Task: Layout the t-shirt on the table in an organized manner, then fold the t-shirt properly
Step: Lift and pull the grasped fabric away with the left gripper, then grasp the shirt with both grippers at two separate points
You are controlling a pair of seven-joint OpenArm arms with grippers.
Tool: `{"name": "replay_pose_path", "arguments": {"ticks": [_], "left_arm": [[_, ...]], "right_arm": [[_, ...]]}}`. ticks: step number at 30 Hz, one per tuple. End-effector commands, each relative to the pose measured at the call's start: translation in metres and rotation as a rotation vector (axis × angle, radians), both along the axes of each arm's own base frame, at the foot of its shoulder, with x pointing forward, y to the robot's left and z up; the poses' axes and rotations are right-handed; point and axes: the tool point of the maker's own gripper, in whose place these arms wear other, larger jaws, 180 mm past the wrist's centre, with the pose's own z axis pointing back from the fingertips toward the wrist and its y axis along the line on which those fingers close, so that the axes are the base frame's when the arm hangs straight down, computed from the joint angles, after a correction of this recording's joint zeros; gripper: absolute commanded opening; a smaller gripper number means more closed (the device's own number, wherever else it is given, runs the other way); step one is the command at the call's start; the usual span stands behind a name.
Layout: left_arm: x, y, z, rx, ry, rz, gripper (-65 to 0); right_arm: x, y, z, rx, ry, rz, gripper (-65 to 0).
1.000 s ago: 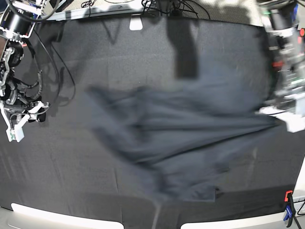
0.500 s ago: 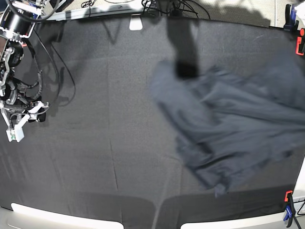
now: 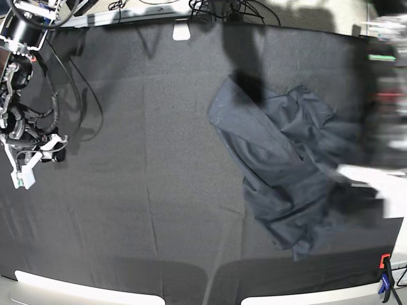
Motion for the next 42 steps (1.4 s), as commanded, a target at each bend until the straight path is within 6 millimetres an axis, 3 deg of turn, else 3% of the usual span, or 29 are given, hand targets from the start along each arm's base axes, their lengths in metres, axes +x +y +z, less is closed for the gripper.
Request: {"name": "replay_pose_path", "arguments": {"ticks": [1, 6, 9, 12, 16, 19, 22, 26, 28, 30, 33, 38, 42], "left_arm": [[-0.002, -0.027, 0.022, -0.050, -0.093, -0.068, -65.0], [-0.016, -0.145, 0.031, -0.163, -0.119, -0.284, -65.0], [-0.033, -0.205, 0.047, -0.259, -0.135, -0.401, -65.0], [-0.045, -0.256, 0.049, -0.300, -0.132, -0.492, -65.0], [-0.062, -0.318, 0.023, -0.287, -0.075, -0.643, -65.0], [-0.072, -0.353, -0.003, -0.248, -0.021, -0.731, -65.0], [-0.079, -0.374, -0.026, -0.190, 0.030, -0.795, -65.0], [-0.083, -0.386, -0.040, -0.146, 0.056, -0.838, -65.0], [-0.093, -0.391, -0.035, -0.172, 0.044, -0.897, -53.1], [-0.111, -0.396, -0.025, -0.216, 0.015, -1.005, -45.2], [-0.127, -0.399, -0.017, -0.228, -0.026, -1.097, -44.3], [-0.117, -0.397, -0.016, -0.175, -0.027, -1.099, -44.3], [-0.088, -0.378, -0.016, -0.113, -0.011, -1.034, -44.3]], "right_arm": [[0.008, 0.000, 0.016, -0.017, -0.050, 0.032, -44.0], [0.007, 0.005, 0.012, -0.004, -0.041, 0.032, -44.0], [0.007, 0.009, 0.010, 0.008, -0.039, 0.033, -44.0], [0.007, 0.010, 0.008, 0.013, -0.036, 0.033, -44.0], [0.007, 0.010, 0.008, 0.012, -0.037, 0.033, -44.0], [0.008, 0.010, 0.009, 0.013, -0.044, 0.033, -44.0], [0.008, 0.010, 0.010, 0.013, -0.048, 0.033, -44.0], [0.009, 0.010, 0.010, 0.014, -0.050, 0.033, -44.0], [0.009, 0.010, 0.011, 0.014, -0.053, 0.033, -44.0], [0.009, 0.010, 0.010, 0.013, -0.053, 0.033, -44.0], [0.009, 0.010, 0.010, 0.010, -0.051, 0.032, -44.0], [0.009, 0.009, 0.010, 0.008, -0.053, 0.031, -44.0], [0.017, 0.015, 0.019, 0.042, -0.112, 0.039, -43.5]]}}
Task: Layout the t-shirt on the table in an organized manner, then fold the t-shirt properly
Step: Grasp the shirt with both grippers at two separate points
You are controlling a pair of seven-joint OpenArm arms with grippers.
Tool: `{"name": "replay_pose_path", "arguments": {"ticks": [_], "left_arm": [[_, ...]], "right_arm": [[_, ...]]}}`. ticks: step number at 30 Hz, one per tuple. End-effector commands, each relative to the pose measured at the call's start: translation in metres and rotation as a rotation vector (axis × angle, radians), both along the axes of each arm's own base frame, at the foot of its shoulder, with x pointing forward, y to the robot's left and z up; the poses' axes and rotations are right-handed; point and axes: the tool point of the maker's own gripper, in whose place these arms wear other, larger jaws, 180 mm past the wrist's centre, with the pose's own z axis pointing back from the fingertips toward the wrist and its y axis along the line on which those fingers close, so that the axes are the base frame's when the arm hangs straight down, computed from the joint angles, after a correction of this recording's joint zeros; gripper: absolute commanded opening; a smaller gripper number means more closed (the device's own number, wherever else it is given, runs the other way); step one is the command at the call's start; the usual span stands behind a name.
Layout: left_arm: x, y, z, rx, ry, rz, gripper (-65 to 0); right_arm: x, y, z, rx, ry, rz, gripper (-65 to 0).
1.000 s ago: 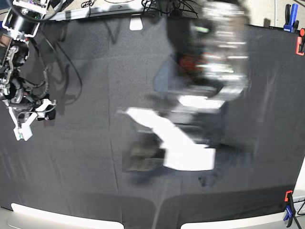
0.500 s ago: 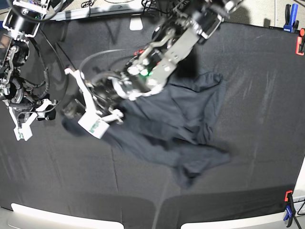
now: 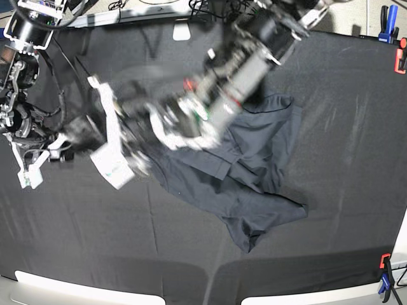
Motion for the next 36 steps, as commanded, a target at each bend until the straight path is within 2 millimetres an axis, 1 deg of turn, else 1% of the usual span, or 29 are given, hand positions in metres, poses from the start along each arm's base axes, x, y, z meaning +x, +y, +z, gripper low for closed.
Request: {"name": "replay_pose_path", "arguments": {"ticks": [1, 3, 5, 6, 9, 12, 14, 17, 20, 24, 27, 29, 32, 35, 36], "left_arm": [[0.013, 0.004, 0.029, -0.063, -0.033, 0.028, -44.3], [0.037, 0.027, 0.027, -0.054, -0.015, 0.109, -44.3], [0.060, 0.058, 0.028, -0.081, -0.007, 0.211, -44.3], [0.071, 0.076, 0.027, -0.085, -0.005, 0.263, -44.3], [0.092, 0.127, 0.013, -0.060, 0.009, 0.393, -44.3], [0.097, 0.172, -0.011, -0.009, 0.036, 0.488, -44.3], [0.094, 0.197, -0.027, 0.026, 0.056, 0.537, -44.3], [0.085, 0.226, -0.045, 0.061, 0.083, 0.596, -44.3], [0.077, 0.249, -0.054, 0.068, 0.096, 0.651, -44.3], [0.071, 0.270, -0.059, 0.069, 0.113, 0.712, -44.3], [0.069, 0.277, -0.064, 0.075, 0.125, 0.733, -44.3], [0.069, 0.278, -0.065, 0.076, 0.127, 0.736, -44.3], [0.069, 0.278, -0.064, 0.074, 0.126, 0.735, -44.3], [0.069, 0.278, -0.064, 0.075, 0.127, 0.735, -44.3], [0.069, 0.278, -0.064, 0.075, 0.126, 0.735, -44.3]], "right_arm": [[0.013, 0.002, 0.023, 0.013, -0.089, 0.023, -41.3], [0.018, 0.015, 0.032, 0.060, -0.133, 0.081, -34.8], [0.023, 0.031, 0.043, 0.099, -0.187, 0.159, -27.6], [0.027, 0.038, 0.048, 0.121, -0.208, 0.176, -25.6], [0.041, 0.059, 0.057, 0.132, -0.230, 0.230, -25.4], [0.056, 0.092, 0.057, 0.117, -0.218, 0.320, -25.4], [0.068, 0.111, 0.046, 0.074, -0.177, 0.368, -25.4], [0.089, 0.141, 0.027, 0.060, -0.115, 0.428, -25.4], [0.107, 0.164, 0.009, 0.066, -0.039, 0.467, -25.4], [0.123, 0.177, -0.016, 0.061, 0.072, 0.474, -25.4], [0.129, 0.184, -0.030, 0.090, 0.138, 0.466, -25.4], [0.130, 0.186, -0.038, 0.109, 0.184, 0.459, -25.4], [0.125, 0.189, -0.050, 0.127, 0.239, 0.454, -25.4], [0.119, 0.196, -0.056, 0.134, 0.260, 0.472, -25.6], [0.116, 0.201, -0.055, 0.150, 0.264, 0.493, -25.6]]}}
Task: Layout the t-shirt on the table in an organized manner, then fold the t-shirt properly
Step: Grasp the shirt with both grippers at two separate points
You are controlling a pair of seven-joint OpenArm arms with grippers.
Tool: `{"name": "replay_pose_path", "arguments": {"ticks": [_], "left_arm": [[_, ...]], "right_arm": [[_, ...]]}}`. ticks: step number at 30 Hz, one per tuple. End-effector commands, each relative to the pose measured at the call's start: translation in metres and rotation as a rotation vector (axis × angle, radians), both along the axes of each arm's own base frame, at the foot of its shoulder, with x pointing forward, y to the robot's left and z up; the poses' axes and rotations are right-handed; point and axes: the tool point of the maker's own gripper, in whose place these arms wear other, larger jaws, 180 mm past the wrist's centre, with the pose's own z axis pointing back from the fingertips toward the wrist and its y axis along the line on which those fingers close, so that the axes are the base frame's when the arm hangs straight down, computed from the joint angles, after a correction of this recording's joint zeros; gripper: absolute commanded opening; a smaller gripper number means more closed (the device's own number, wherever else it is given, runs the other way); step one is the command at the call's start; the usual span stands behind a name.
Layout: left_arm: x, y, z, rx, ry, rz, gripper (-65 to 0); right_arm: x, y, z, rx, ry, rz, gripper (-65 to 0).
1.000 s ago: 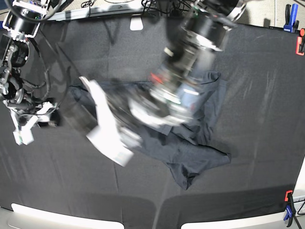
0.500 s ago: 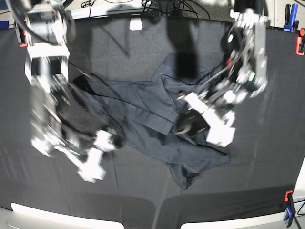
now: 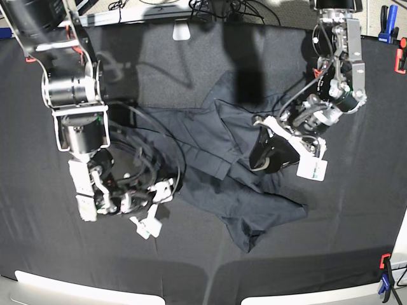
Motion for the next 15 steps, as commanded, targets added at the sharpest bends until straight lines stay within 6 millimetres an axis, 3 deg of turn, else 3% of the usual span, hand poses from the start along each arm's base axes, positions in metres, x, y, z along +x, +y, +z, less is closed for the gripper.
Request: {"name": "replay_pose_path", "arguments": {"ticks": [1, 6, 11, 15], "left_arm": [[0.006, -0.001, 0.019, -0.028, -0.063, 0.002, -44.3], [0.006, -0.001, 0.019, -0.028, -0.062, 0.001, -44.3], [0.006, 0.000, 0.017, -0.006, -0.060, 0.002, -44.3], [0.004, 0.002, 0.010, 0.033, -0.045, 0.001, -44.3]], "right_arm": [[0.015, 0.009, 0.023, 0.043, -0.055, 0.032, -25.7], [0.007, 0.017, 0.016, 0.003, -0.042, 0.099, -38.2], [0.017, 0.020, 0.018, -0.008, -0.116, 0.104, -65.0], [0.040, -0.015, 0.026, -0.165, -0.229, 0.110, -65.0]]}}
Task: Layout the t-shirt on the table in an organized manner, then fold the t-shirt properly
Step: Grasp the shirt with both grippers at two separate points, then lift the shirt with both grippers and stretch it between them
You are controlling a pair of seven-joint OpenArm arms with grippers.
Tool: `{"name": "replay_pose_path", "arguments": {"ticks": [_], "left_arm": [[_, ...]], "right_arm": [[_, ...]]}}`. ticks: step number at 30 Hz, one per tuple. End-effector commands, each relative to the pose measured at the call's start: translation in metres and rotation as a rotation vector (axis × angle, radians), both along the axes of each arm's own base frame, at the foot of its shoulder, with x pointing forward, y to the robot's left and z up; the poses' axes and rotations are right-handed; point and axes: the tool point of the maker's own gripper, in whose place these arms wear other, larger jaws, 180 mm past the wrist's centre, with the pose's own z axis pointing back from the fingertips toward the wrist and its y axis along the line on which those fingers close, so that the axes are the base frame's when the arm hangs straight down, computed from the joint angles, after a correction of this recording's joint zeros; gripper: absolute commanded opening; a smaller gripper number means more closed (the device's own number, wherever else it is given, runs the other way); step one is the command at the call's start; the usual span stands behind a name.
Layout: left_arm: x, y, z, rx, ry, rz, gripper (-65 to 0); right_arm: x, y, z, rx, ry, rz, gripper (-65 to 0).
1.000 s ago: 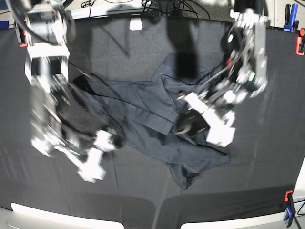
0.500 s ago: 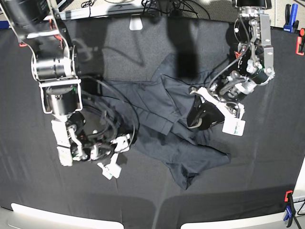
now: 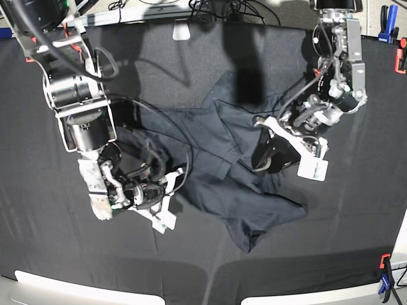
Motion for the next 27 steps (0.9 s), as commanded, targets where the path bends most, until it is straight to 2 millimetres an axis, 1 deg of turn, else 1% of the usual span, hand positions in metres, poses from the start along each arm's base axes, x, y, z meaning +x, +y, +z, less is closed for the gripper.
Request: {"name": "replay_pose_path", "arguments": {"ticks": [1, 3, 6, 9, 10, 12, 14, 16, 19, 23, 27], "left_arm": [[0.004, -0.001, 0.016, -0.027, -0.055, 0.001, -44.3], [0.001, -0.001, 0.013, -0.030, -0.045, 0.001, -44.3], [-0.005, -0.001, 0.007, -0.029, -0.025, 0.001, -44.3], [-0.011, -0.001, 0.000, -0.030, -0.004, 0.002, -44.3], [-0.013, -0.001, -0.002, -0.030, 0.002, 0.002, -44.3], [-0.015, -0.002, -0.004, -0.030, 0.009, 0.002, -44.3], [-0.015, -0.001, -0.003, -0.031, 0.007, 0.002, -44.3], [-0.013, -0.001, -0.001, -0.034, -0.003, 0.005, -44.3], [-0.006, 0.003, 0.002, -0.044, -0.010, 0.045, -44.3], [0.009, 0.017, 0.009, -0.071, -0.029, 0.157, -44.3], [0.034, 0.022, 0.002, -0.085, 0.008, 0.209, -44.3]], "right_arm": [[0.032, -0.022, 0.034, -0.033, -0.104, -0.030, -65.0], [0.042, -0.064, 0.044, -0.134, -0.126, -0.100, -65.0], [0.047, -0.134, 0.060, -0.262, -0.160, -0.203, -65.0], [0.041, -0.215, 0.077, -0.389, -0.194, -0.374, -65.0], [0.036, -0.237, 0.082, -0.422, -0.198, -0.420, -65.0], [0.025, -0.273, 0.093, -0.471, -0.200, -0.466, -65.0], [0.016, -0.300, 0.102, -0.505, -0.200, -0.500, -65.0], [0.009, -0.316, 0.109, -0.507, -0.201, -0.527, -65.0], [0.005, -0.325, 0.114, -0.485, -0.201, -0.556, -65.0], [0.005, -0.321, 0.112, -0.468, -0.192, -0.558, -65.0], [0.007, -0.311, 0.106, -0.457, -0.179, -0.544, -65.0]]}}
